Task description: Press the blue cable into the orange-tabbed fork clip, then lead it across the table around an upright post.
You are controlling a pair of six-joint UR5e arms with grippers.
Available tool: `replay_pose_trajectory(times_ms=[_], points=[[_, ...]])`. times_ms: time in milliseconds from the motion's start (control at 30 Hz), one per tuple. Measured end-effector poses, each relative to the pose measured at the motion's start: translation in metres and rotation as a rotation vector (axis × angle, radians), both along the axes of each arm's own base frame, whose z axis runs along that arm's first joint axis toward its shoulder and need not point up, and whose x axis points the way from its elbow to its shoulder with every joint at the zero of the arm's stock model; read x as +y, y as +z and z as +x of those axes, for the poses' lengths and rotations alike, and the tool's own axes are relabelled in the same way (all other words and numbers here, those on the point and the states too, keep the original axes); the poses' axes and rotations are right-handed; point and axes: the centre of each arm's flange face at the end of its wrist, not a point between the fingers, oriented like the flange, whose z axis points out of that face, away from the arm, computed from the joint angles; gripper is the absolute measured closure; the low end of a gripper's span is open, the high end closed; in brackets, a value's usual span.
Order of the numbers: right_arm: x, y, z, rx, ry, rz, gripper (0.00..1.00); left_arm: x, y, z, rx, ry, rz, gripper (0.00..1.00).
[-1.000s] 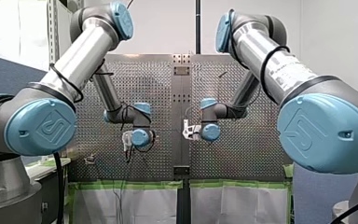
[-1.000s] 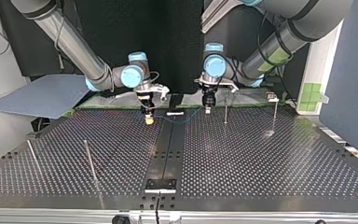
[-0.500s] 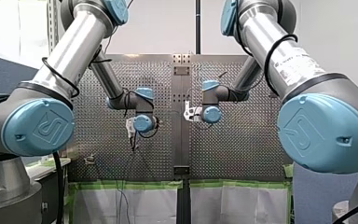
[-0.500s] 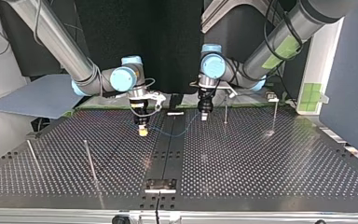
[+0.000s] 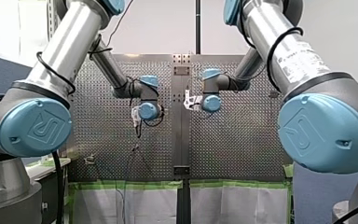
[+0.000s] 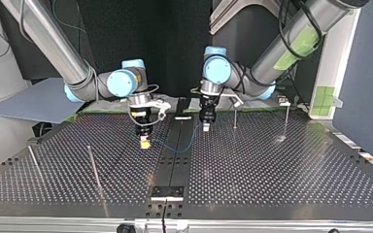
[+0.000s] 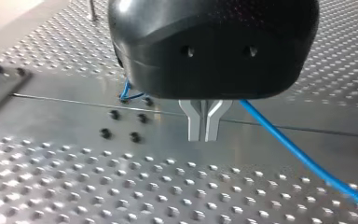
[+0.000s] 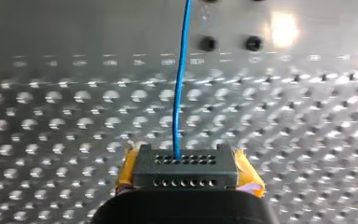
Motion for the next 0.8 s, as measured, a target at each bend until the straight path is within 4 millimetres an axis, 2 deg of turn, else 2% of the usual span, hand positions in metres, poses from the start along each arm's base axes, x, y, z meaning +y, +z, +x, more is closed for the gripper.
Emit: replay_pose_trajectory(times_ms=[233,800], points=[[0.003,0.036,-0.003,-0.024,-0.002,-0.038,1.00,-0.008,0.022,0.001,-0.010,-0.001,-0.012,1.00],[0.010,0.107,-0.016,-0.056,-0.021,-0.093,1.00,-0.018,0.089,0.009,-0.066,0.003,-0.050,1.00]])
